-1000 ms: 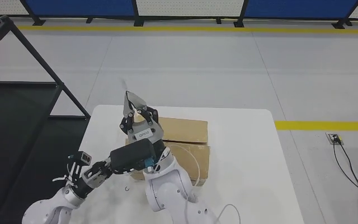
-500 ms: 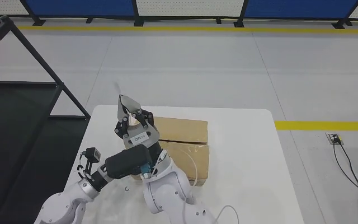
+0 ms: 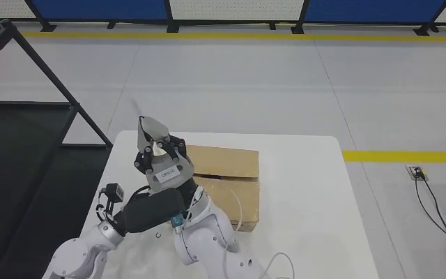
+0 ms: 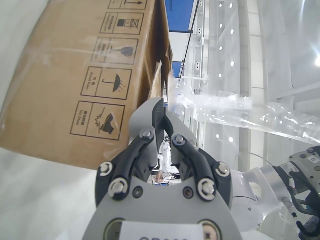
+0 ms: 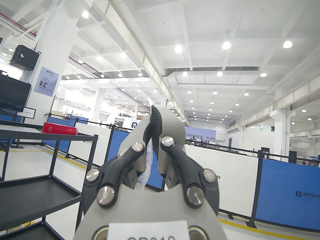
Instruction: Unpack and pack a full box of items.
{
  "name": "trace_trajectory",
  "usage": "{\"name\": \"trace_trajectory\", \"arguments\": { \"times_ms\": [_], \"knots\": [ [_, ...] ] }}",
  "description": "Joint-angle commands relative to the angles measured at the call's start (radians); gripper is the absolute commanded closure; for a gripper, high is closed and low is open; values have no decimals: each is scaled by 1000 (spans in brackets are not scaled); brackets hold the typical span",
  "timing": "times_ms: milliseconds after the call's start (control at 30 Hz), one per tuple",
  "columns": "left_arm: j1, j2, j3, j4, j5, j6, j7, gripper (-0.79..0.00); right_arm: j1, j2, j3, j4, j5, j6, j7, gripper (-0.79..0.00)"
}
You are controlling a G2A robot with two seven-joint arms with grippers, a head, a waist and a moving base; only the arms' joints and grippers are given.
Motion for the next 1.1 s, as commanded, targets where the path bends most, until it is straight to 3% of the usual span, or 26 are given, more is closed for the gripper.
{"name": "trace_trajectory", "arguments": {
  "times_ms": [0, 333, 500, 733, 800, 1067],
  "knots": [
    [14, 1, -23, -8, -41, -24, -9, 0, -1, -3, -2, -6, -4, 14, 4, 0],
    [67, 6, -148, -2, -193, -49, -22, 0, 23, -22, -11, 7, -6, 79, 14, 0],
    [62, 8, -152, 22, -228, -25, -65, 0, 47, -35, -10, 29, 13, 116, 1, 0],
    [69, 2, -124, 12, -217, -103, -56, 0, 97, -58, -38, 67, -12, 222, 66, 0],
    [75, 0, -120, 4, -211, -121, -37, -785, 119, -64, -54, 79, -45, 248, 123, 0],
    [78, -1, -119, -1, -211, -125, -28, -785, 124, -65, -57, 84, -59, 250, 136, 0]
  ]
}}
